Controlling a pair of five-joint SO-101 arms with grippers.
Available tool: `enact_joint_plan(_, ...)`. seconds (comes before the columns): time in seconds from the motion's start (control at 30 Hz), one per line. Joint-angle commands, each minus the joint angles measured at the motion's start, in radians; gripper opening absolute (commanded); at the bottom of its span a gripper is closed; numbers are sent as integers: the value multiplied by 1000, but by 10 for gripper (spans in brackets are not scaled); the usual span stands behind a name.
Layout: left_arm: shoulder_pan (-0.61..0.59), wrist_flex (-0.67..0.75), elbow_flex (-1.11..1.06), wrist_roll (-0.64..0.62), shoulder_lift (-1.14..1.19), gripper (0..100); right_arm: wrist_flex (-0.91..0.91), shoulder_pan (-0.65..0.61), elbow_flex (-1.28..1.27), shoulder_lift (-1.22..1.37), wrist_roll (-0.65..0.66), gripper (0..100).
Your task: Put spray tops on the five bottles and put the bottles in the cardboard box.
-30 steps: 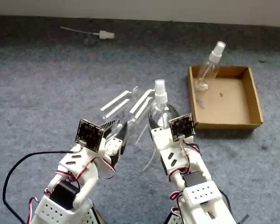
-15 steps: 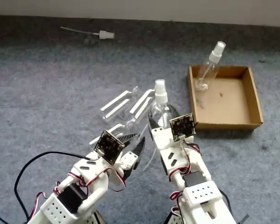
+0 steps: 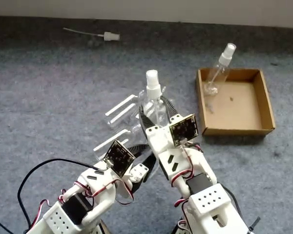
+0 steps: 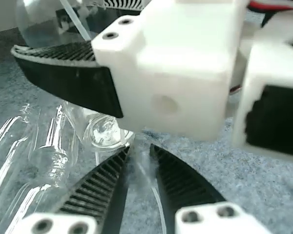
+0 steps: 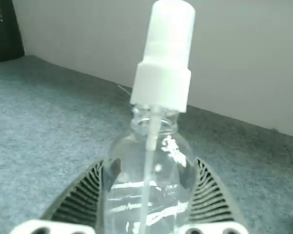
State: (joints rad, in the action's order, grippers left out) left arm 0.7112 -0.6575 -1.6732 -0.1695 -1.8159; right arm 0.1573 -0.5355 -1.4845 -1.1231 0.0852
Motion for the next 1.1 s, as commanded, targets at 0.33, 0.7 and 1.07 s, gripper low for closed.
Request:
enact_joint_plan(0.33,-35,29,-18,2,-12,5,19,-225,74,-21,-8,41)
enact_joint_plan(0.7,-358,118,-19,0,-12,5,19,-252,70,-21,-8,41)
enact_joint_plan(1.07,-407,123,-19,0,-12,5,18,-242,64,-21,-3,41)
